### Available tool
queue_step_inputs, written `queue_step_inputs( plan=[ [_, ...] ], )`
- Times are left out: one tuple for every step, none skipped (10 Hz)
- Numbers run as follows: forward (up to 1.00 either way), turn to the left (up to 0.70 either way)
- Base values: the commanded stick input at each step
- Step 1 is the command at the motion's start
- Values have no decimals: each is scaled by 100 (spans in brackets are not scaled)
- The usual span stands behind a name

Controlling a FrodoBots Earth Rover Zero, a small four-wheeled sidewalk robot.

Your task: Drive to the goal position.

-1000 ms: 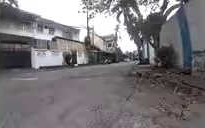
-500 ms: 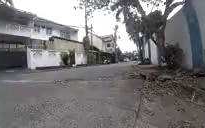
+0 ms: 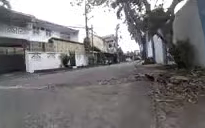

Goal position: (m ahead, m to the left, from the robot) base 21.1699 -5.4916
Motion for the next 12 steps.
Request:
queue_step_inputs(
  plan=[
    [100,1],
    [100,1],
    [100,1],
    [100,-33],
    [100,-39],
    [100,-39],
    [100,-39],
    [100,-39],
    [100,-16],
    [100,1],
    [100,1],
    [100,1]
  ],
)
